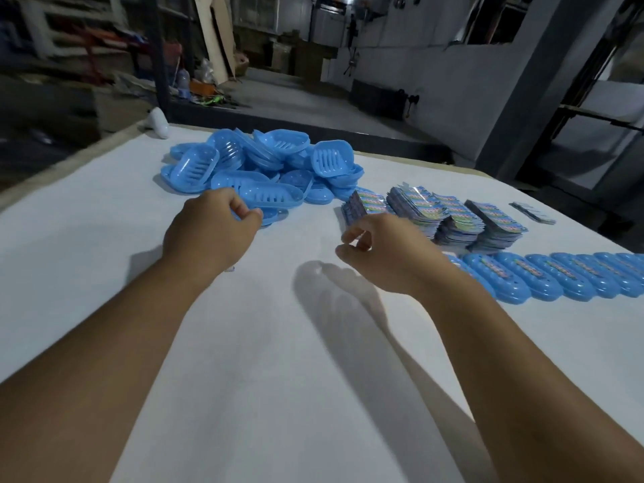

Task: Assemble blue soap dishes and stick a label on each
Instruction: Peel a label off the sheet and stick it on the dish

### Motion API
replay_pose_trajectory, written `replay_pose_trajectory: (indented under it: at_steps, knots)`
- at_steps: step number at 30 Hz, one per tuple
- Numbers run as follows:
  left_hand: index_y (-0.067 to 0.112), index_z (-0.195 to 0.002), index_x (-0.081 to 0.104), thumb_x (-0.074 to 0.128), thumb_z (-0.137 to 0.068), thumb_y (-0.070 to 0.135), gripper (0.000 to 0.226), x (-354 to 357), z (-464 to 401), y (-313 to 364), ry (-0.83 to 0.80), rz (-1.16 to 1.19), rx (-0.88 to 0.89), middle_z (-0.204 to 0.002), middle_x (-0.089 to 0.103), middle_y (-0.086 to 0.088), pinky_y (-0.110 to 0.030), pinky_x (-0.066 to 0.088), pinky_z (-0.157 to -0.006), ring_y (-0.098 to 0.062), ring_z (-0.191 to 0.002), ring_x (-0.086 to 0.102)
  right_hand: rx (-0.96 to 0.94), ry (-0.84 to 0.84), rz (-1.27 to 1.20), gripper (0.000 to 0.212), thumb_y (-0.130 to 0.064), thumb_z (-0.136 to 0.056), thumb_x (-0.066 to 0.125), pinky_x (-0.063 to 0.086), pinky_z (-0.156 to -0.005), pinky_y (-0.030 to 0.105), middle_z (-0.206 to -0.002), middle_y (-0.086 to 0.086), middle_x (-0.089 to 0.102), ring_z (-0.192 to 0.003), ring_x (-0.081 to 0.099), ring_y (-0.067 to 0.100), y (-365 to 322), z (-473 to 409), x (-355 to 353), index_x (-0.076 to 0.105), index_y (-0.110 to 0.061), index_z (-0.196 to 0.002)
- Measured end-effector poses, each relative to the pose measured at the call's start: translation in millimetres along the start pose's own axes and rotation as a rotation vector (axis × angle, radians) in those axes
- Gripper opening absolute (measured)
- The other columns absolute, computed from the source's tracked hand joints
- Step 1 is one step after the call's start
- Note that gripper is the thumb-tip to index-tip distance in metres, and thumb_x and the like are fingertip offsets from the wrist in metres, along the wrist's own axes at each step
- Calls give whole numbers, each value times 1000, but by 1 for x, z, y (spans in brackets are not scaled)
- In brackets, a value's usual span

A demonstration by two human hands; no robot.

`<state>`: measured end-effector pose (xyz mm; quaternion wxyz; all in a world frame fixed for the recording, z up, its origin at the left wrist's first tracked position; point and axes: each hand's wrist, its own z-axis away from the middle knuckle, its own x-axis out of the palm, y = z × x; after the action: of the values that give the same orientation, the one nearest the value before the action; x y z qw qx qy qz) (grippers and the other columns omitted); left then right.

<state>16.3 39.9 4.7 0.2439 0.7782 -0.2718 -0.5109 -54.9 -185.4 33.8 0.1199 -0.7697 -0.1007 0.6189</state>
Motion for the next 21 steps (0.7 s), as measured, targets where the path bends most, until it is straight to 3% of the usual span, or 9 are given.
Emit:
replay_pose_trajectory:
  at_steps: [4,8,10,12,16,18,21]
  knots:
    - [26,-78,56,63,-90,43,21,-6,-4,-9,-37,-151,-8,-73,58,7,-32,41,-65,-18,-69,56,-67,-77,-14,15,-37,-92,64,55,-81,34,-93,-12,68,-90,64,15,-27,-26,20,70,-30,-103]
    - [28,-84,56,60,-89,35,9,-10,-6,-15,-60,-250,-20,-73,50,13,-31,37,-65,-22,-75,55,-83,-79,-21,39,-34,-92,60,51,-95,35,-128,-4,65,-117,59,22,-44,-47,48,63,-25,-130]
    - [30,-91,58,60,-90,32,3,-11,-7,-18,-61,-271,-16,-75,49,14,-31,35,-67,-22,-76,52,-125,-40,-38,45,-30,-92,57,46,-96,33,-137,-1,60,-125,56,24,-54,-56,61,59,-24,-136]
    - [31,-101,60,60,-90,28,11,-12,-7,-19,-61,-281,2,-90,56,9,-31,36,-71,-21,-82,51,-169,-3,-51,47,-23,-92,57,44,-99,33,-141,3,57,-128,54,26,-64,-64,71,59,-21,-138]
    - [26,-126,60,62,-92,21,34,-13,-9,-23,-56,-315,43,-127,57,-3,-39,46,-87,-26,-112,56,-218,80,-44,32,-19,-93,55,50,-95,41,-126,10,63,-116,58,32,-74,-75,85,69,-14,-121]
    - [24,-132,58,61,-93,17,40,-14,-10,-25,-44,-342,57,-131,56,-5,-42,47,-92,-29,-117,53,-218,112,-29,23,-20,-94,54,51,-85,40,-110,10,66,-103,60,33,-75,-79,89,72,-13,-104]
    - [24,-139,52,63,-91,12,50,-13,-13,-28,-40,-358,79,-137,52,-5,-43,47,-95,-29,-121,50,-209,132,-75,18,-23,-95,55,51,-77,39,-99,6,71,-93,62,31,-73,-81,90,70,-14,-96]
